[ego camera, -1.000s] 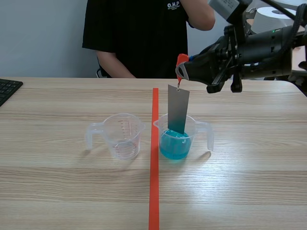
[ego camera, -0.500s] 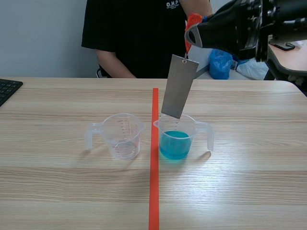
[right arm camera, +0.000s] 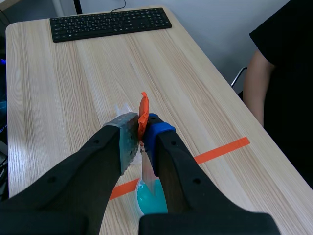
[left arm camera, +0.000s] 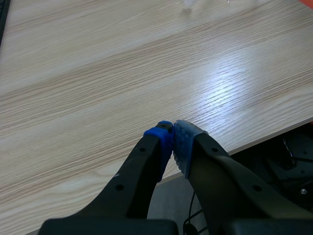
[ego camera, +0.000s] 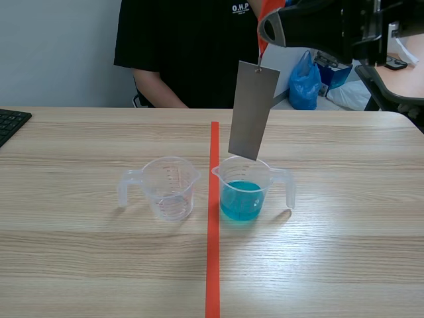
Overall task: Do the redox reaction experiment.
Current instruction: 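Raise the plate and point at it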
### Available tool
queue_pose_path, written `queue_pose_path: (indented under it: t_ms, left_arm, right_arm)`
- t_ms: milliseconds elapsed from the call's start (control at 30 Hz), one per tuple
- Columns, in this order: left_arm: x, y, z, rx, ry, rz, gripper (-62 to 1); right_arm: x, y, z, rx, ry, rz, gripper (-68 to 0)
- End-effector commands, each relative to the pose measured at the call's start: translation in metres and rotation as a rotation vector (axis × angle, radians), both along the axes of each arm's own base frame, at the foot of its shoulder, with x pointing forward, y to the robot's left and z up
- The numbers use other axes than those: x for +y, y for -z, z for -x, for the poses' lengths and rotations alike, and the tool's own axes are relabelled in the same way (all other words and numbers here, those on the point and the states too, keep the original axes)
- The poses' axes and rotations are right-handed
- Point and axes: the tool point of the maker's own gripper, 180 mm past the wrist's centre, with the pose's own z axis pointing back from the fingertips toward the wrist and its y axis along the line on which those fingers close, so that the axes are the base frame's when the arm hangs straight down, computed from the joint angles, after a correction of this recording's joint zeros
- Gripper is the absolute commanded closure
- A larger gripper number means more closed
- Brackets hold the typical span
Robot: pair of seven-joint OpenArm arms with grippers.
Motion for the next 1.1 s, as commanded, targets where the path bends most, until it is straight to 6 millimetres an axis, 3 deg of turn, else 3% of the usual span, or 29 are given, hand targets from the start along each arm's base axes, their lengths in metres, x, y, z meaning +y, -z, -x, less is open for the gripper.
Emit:
queue_pose_path:
  t_ms: [0,800,1067]
  left_arm:
    - [0.002,-0.006,-0.005,-0.031,-0.004,0.003,-3.2]
    - [0.002,-0.007,-0.005,-0.032,-0.004,0.003,-3.2]
    - [0.011,-0.015,-0.032,-0.082,0.019,-0.019,-3.2]
  right_arm:
    - [-0.004,-0.013,-0.001,-0.042,-0.001,-0.004,-1.5]
    - [-0.004,-0.013,-0.001,-0.041,-0.001,-0.002,-1.5]
    - [-0.004,-0.013,-0.001,-0.041,-0.001,-0.001,-1.5]
